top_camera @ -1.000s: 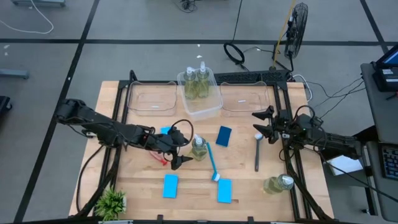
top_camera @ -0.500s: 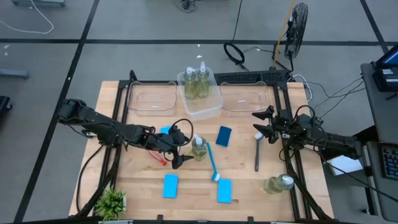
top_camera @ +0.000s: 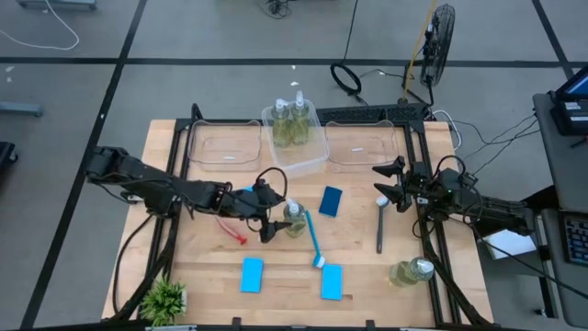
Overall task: Pick & Place Kitchen Sink Supplies
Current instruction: Put the green soap dispenser into the transparent white bin
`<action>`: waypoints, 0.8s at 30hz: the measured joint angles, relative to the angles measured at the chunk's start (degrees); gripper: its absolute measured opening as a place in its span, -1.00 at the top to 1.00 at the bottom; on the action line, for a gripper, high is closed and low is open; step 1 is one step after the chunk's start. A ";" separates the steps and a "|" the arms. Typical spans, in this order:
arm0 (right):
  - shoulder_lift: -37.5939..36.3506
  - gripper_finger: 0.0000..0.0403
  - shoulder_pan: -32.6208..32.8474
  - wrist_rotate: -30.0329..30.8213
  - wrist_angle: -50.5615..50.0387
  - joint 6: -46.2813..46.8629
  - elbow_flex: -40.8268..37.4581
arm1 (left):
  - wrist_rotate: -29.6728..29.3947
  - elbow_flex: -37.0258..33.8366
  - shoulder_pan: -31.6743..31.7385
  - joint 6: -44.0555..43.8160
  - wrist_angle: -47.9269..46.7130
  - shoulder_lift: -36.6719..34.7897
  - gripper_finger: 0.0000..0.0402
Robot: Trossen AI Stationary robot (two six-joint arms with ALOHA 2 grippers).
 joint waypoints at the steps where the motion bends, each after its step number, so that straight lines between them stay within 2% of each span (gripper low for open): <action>1: 0.00 -0.46 0.00 0.02 0.01 0.00 0.00 | 0.37 0.00 0.20 -0.02 0.36 0.17 -0.99; 7: 0.02 -0.46 0.00 0.02 0.03 0.20 -0.02 | 1.27 0.12 0.70 0.44 4.70 2.45 -0.99; 13: 0.04 -0.46 0.00 0.02 1.04 0.22 -0.02 | 0.76 0.09 0.96 0.39 4.71 3.89 -0.99; 24: 0.00 -0.46 0.00 0.02 1.26 1.47 -0.04 | 1.57 0.01 0.79 1.08 6.24 2.86 -0.99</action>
